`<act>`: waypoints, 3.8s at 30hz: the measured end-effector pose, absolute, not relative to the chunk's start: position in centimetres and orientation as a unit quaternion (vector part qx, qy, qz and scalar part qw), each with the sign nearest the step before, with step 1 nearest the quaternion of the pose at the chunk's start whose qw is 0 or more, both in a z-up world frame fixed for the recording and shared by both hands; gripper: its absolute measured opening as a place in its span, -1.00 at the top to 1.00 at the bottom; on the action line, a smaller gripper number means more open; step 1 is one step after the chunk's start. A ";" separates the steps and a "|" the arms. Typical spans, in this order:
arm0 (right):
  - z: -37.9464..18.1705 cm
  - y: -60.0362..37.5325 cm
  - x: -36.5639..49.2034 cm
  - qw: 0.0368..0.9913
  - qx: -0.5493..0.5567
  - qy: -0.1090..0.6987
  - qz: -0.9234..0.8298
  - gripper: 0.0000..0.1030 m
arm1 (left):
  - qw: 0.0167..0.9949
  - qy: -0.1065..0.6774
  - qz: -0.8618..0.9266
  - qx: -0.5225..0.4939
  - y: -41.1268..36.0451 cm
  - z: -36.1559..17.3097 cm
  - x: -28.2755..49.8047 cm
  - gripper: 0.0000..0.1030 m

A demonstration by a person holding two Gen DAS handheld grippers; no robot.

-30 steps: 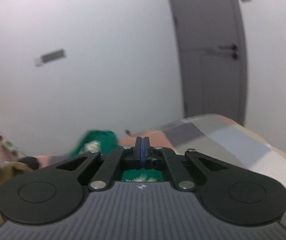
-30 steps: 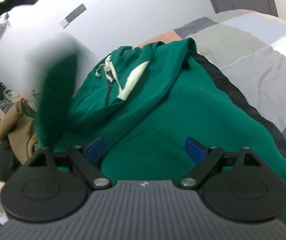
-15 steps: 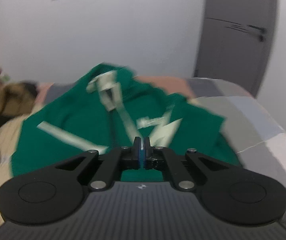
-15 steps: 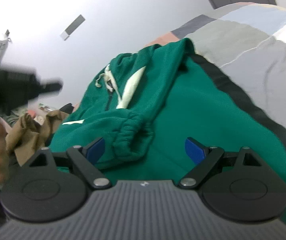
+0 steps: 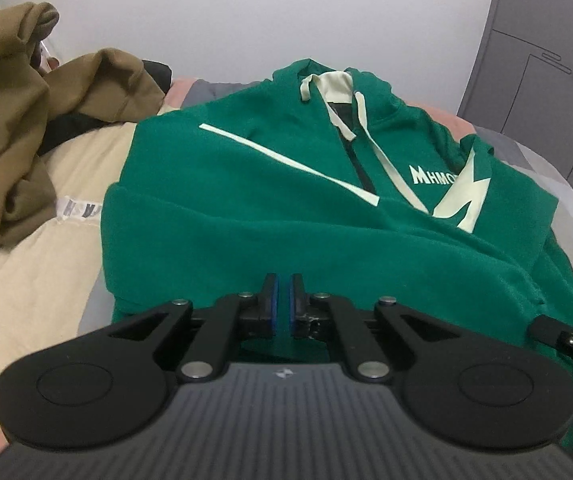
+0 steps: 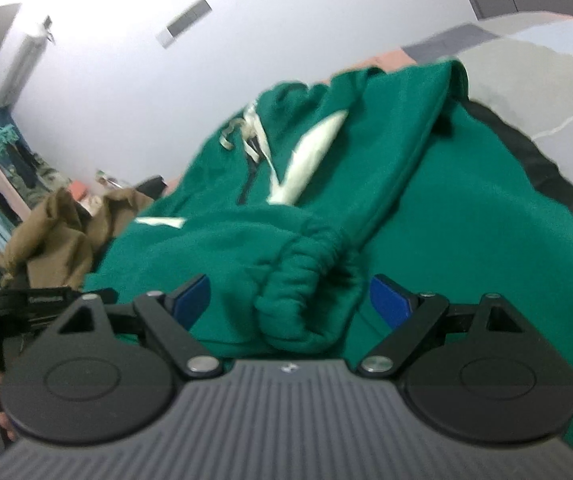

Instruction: Fold large clothes

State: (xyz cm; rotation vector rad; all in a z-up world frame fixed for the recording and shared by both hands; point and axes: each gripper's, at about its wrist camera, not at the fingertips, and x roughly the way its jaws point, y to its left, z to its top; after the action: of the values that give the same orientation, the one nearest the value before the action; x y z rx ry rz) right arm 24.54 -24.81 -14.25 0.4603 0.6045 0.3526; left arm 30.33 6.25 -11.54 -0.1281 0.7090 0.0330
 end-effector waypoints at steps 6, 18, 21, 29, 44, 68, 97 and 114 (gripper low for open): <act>-15.4 -24.0 26.4 0.916 0.209 0.298 0.169 -0.65 | 0.934 0.349 0.016 -0.074 6.3 -12.1 31.2 0.91; -12.7 -22.8 25.7 0.933 0.152 0.262 0.193 0.39 | 0.936 0.340 0.006 -0.093 6.5 -11.2 30.6 0.78; -11.1 -23.1 24.5 0.949 0.138 0.218 0.182 0.41 | 0.941 0.320 -0.003 -0.110 6.8 -10.3 29.8 0.45; -9.4 -26.7 23.1 0.972 0.133 0.187 0.045 0.44 | 0.945 0.292 -0.012 -0.147 7.5 -9.5 29.1 0.25; -12.8 -27.7 24.6 0.945 0.152 0.290 0.007 0.36 | 0.886 0.280 -0.038 -0.368 12.4 -13.5 30.9 -0.37; -11.1 -24.2 23.3 0.957 0.137 0.227 0.118 0.35 | 0.908 0.295 0.050 -0.295 13.9 -13.1 34.0 0.83; -5.3 -24.0 21.2 0.958 0.137 0.201 0.151 -0.42 | 0.951 0.285 -0.006 -0.124 6.9 -3.6 29.6 -0.19; -8.0 -16.5 57.4 0.943 0.133 0.235 0.195 -0.42 | 0.937 0.291 -0.006 -0.194 13.3 -8.8 65.1 -0.19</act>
State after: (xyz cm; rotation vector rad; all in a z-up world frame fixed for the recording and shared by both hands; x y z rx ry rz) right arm 57.39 -16.50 -8.02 0.2713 0.4783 0.3966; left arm 65.05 13.31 -8.85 -0.3963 0.5942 -0.0121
